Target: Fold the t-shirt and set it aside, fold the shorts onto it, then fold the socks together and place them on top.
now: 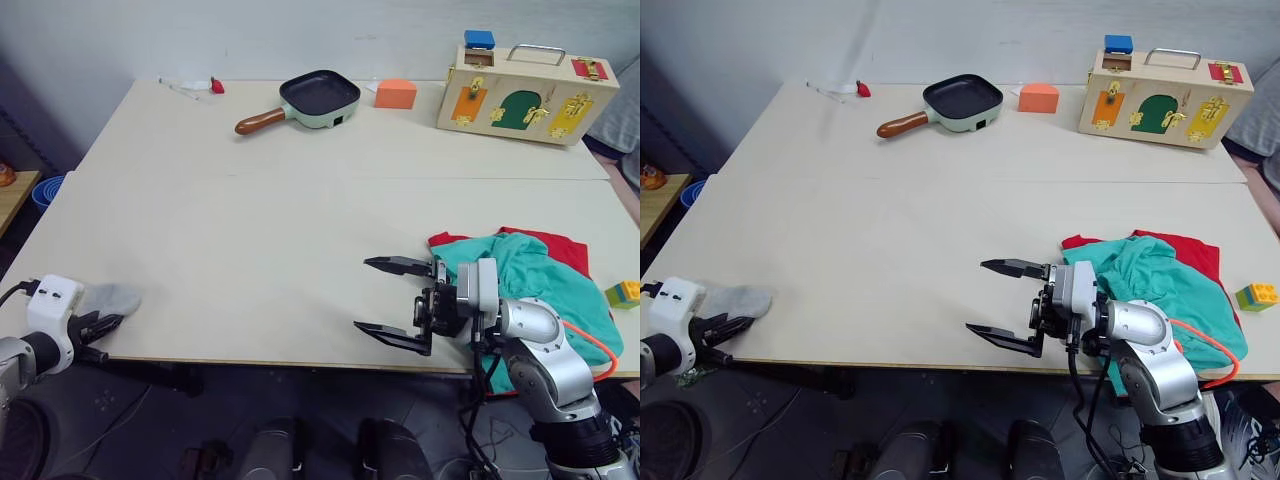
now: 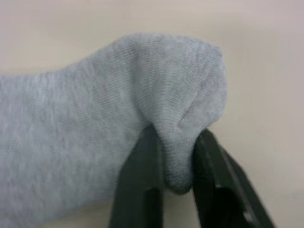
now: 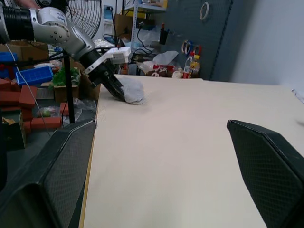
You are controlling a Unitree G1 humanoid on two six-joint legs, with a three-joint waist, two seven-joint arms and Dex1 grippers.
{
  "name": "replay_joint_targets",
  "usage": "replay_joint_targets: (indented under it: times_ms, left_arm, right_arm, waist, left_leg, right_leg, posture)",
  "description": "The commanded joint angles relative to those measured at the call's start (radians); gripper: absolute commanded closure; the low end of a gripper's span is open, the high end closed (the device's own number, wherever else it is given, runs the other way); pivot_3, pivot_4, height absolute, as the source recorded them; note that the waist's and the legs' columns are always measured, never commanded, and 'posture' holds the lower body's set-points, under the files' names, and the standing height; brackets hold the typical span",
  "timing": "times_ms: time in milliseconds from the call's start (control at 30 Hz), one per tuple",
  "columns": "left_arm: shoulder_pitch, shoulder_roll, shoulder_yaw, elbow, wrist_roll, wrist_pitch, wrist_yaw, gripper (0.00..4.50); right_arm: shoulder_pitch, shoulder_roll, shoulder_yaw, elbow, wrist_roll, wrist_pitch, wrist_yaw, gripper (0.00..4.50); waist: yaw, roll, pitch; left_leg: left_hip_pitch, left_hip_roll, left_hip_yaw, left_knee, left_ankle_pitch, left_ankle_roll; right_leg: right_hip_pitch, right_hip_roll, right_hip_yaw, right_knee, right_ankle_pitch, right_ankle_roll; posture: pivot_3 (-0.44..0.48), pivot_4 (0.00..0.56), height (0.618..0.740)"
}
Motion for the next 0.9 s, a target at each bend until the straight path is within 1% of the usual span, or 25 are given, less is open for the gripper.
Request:
replay_joint_targets:
  times_ms: [33,167,267,367,467,533,600,667,767,867,900]
  left_arm:
    - [-0.031,-0.031,-0.108,-0.137,-0.061,0.037,-0.076,4.49]
    - [-0.13,-0.082,-0.24,-0.275,-0.092,0.118,-0.061,4.49]
    - [-0.234,-0.155,-0.361,-0.317,-0.084,0.178,-0.022,4.49]
    - [-0.323,-0.24,-0.487,-0.301,-0.053,0.197,-0.004,4.49]
    - [-0.393,-0.333,-0.586,-0.258,-0.023,0.182,0.009,4.49]
    - [-0.428,-0.399,-0.628,-0.231,-0.012,0.173,0.02,4.49]
    - [-0.443,-0.435,-0.644,-0.224,-0.011,0.178,0.022,4.49]
    - [-0.448,-0.458,-0.649,-0.229,-0.012,0.16,0.013,3.95]
    - [-0.444,-0.464,-0.631,-0.255,-0.041,0.135,-0.026,3.07]
    - [-0.445,-0.44,-0.568,-0.279,-0.094,0.076,-0.109,2.09]
    - [-0.443,-0.416,-0.543,-0.281,-0.115,0.061,-0.152,1.81]
  right_arm:
    - [0.017,-0.028,-0.032,-0.034,-0.002,-0.011,0.005,0.0]
    - [0.046,-0.062,-0.056,-0.028,-0.006,-0.017,0.014,0.0]
    - [0.067,-0.09,-0.092,-0.013,-0.013,-0.017,0.013,0.0]
    - [0.096,-0.121,-0.118,-0.001,-0.019,-0.016,0.02,0.0]
    - [0.123,-0.142,-0.135,-0.006,-0.02,-0.008,0.017,0.0]
    - [0.147,-0.152,-0.147,-0.02,-0.017,0.001,0.012,0.0]
    - [0.171,-0.158,-0.154,-0.039,-0.015,0.011,0.006,0.0]
    - [0.2,-0.164,-0.161,-0.061,-0.012,0.024,-0.005,0.0]
    - [0.238,-0.171,-0.17,-0.087,-0.01,0.041,-0.017,0.0]
    - [0.268,-0.174,-0.183,-0.104,-0.007,0.063,-0.028,0.0]
    - [0.275,-0.176,-0.185,-0.109,-0.005,0.075,-0.033,0.0]
  waist:
    - [0.003,0.0,0.0]
    - [0.01,-0.001,0.0]
    - [0.015,-0.002,0.0]
    - [0.017,-0.004,0.001]
    - [0.019,-0.006,0.001]
    - [0.022,-0.006,0.002]
    - [0.022,-0.009,0.003]
    - [0.022,-0.01,0.003]
    - [0.021,-0.01,0.003]
    - [0.021,-0.011,0.004]
    - [0.02,-0.011,0.004]
  left_leg:
    - [0.0,-0.001,0.0,0.0,0.0,0.0]
    - [-0.001,-0.001,0.002,0.001,-0.001,-0.002]
    - [-0.001,-0.001,0.003,0.001,-0.001,-0.002]
    - [-0.001,-0.001,0.005,0.001,0.0,-0.002]
    - [0.0,-0.001,0.007,0.002,0.001,0.001]
    - [0.0,-0.001,0.008,0.002,0.001,0.002]
    - [0.0,-0.001,0.008,0.003,0.001,0.002]
    - [0.0,-0.001,0.008,0.003,0.001,0.002]
    - [0.0,0.0,0.008,0.002,0.001,0.002]
    - [0.0,0.0,0.008,0.002,0.001,0.001]
    - [0.0,0.0,0.008,0.002,0.0,-0.001]
  right_leg:
    - [0.0,-0.001,0.0,-0.001,0.0,0.0]
    - [0.001,0.0,0.001,-0.003,0.001,0.001]
    - [0.001,0.001,0.001,-0.003,0.001,0.002]
    - [0.001,0.003,0.001,-0.002,0.001,0.002]
    - [0.001,0.003,0.002,-0.003,0.001,0.002]
    - [0.001,0.003,0.004,-0.003,0.001,0.003]
    - [0.001,0.003,0.004,-0.004,0.002,0.004]
    - [0.001,0.003,0.005,-0.004,0.002,0.004]
    - [0.001,0.003,0.005,-0.005,0.002,0.004]
    - [0.001,0.003,0.005,-0.005,0.002,0.004]
    - [0.001,0.003,0.005,-0.005,0.002,0.004]
  posture:
    - [0.0,0.15,0.74]
    - [0.0,0.15,0.74]
    - [0.0,0.15,0.74]
    - [0.0,0.15,0.74]
    - [0.0,0.15,0.74]
    - [0.0,0.15,0.74]
    - [0.0,0.15,0.74]
    - [0.0,0.15,0.74]
    - [0.0,0.15,0.74]
    - [0.0,0.15,0.74]
    - [0.0,0.15,0.74]
